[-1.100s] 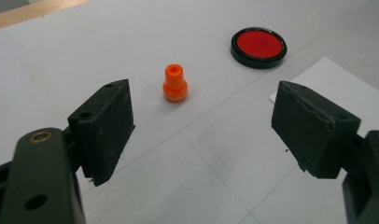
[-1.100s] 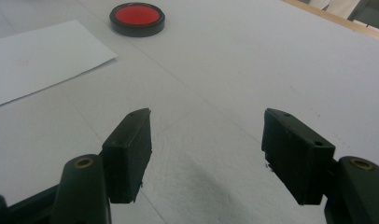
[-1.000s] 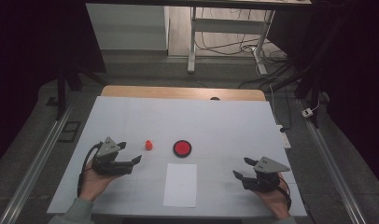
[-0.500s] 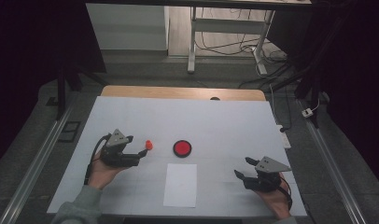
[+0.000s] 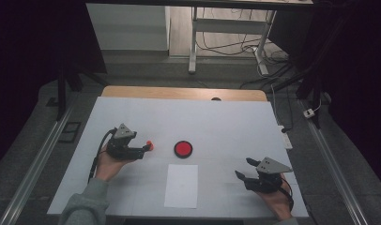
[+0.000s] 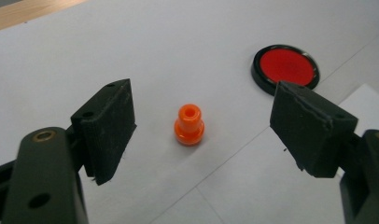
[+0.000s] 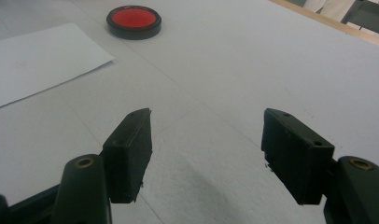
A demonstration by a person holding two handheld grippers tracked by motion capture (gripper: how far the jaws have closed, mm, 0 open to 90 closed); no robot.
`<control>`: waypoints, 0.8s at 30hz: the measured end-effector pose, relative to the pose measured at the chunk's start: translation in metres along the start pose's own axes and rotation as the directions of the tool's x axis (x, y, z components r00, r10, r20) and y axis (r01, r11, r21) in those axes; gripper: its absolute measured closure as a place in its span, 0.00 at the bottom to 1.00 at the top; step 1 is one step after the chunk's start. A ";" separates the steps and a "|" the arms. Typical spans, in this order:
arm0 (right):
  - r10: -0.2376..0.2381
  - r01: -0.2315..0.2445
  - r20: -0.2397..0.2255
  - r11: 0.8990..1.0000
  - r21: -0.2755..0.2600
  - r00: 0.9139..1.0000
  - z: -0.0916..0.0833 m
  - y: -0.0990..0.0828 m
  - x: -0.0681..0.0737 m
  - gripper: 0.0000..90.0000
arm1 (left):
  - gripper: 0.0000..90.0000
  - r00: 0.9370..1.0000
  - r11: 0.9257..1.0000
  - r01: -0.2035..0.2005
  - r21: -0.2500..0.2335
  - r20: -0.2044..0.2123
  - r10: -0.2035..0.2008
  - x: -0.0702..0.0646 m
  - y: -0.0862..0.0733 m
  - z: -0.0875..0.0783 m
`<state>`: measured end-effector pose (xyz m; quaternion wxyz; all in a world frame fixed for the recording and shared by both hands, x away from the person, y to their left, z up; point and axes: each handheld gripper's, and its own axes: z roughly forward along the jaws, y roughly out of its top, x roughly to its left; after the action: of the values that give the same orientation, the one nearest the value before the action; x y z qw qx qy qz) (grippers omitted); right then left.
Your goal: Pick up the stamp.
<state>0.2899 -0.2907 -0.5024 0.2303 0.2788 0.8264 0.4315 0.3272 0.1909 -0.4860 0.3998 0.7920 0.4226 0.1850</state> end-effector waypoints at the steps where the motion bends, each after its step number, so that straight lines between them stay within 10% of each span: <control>1: 0.000 0.000 0.000 1.000 0.001 1.000 0.000 0.000 0.000 0.37 | 0.25 1.000 1.000 -0.008 0.005 -0.003 0.008 0.001 0.000 0.002; 24: -0.007 0.007 -0.001 1.000 0.024 1.000 0.003 -0.003 0.000 0.37 | 0.36 0.999 0.996 -0.040 0.073 -0.007 0.041 0.009 -0.007 0.043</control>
<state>0.2907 -0.2900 -0.5064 0.2282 0.2784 0.8326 0.4211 0.3561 0.1804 -0.5187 0.3648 0.8138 0.4148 0.1808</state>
